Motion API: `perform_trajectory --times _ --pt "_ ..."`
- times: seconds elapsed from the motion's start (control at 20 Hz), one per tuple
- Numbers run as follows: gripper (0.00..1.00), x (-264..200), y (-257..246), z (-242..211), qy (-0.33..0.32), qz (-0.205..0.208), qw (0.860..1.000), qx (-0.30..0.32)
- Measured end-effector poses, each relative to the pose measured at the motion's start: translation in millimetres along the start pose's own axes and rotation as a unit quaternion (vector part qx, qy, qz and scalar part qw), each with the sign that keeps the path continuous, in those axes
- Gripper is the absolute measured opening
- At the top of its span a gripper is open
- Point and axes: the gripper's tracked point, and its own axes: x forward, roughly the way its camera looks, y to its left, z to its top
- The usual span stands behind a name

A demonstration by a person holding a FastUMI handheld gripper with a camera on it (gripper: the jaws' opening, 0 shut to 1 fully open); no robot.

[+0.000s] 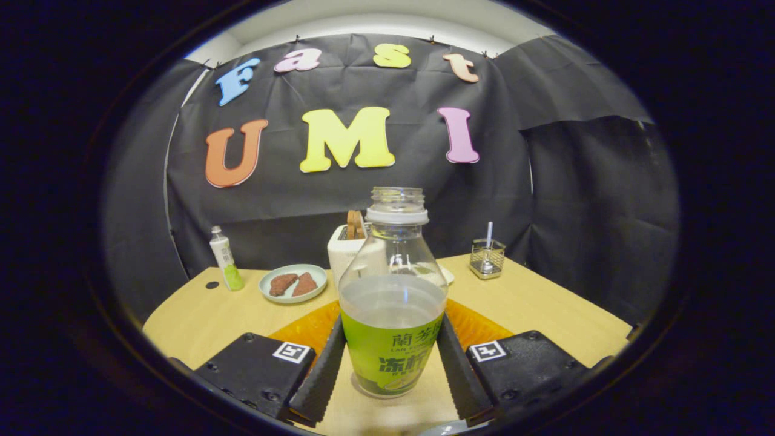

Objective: Take the bottle from table, then pour the juice into the cup, finally place the bottle on the coaster

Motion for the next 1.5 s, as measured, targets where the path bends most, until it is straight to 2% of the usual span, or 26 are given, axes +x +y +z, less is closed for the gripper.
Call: perform_trajectory --times 0.4,0.5,0.75,0.95,1.1,1.2,1.4,1.5 --pt "0.82 28 7 -26 0.005 -0.068 0.997 -0.03" --pt "0.82 34 15 -33 0.008 -0.065 0.997 -0.036" --pt "0.82 44 10 -53 0.003 -0.096 0.995 -0.03" --pt "0.86 47 12 -62 0.007 -0.076 0.997 -0.021" --pt "1.0 42 11 -63 0.008 -0.06 0.998 -0.008" --pt "1.0 35 9 -58 -0.001 -0.054 0.999 0.001" --pt "1.0 18 18 -37 -0.03 -0.018 0.999 0.01" --pt "0.99 8 17 -30 -0.032 -0.017 0.999 0.004"
